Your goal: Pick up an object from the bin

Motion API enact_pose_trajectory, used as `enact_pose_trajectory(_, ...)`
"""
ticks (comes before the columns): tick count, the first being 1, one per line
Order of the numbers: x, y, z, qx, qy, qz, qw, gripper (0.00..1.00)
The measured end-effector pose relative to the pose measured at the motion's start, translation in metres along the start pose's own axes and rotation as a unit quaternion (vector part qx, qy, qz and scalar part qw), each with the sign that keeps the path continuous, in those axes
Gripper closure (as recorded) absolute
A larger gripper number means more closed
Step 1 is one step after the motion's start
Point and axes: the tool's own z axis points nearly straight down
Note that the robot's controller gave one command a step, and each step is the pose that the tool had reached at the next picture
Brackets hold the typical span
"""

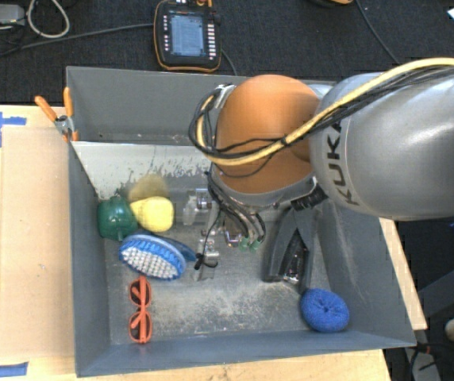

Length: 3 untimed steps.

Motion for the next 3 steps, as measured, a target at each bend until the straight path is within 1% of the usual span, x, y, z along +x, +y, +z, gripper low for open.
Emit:
enact_pose_trajectory(1, -0.002, -0.001, -0.004, -0.001, -0.0039, 0.003, 1.0, 0.0)
enact_pose_trajectory(2, -0.039, 0.0, 0.072, 0.0, -0.0004, 0.057, 0.9984, 0.0)
enact_pose_trajectory(3, -0.027, 0.009, 0.071, -0.002, -0.0043, 0.093, 0.9956, 0.0)
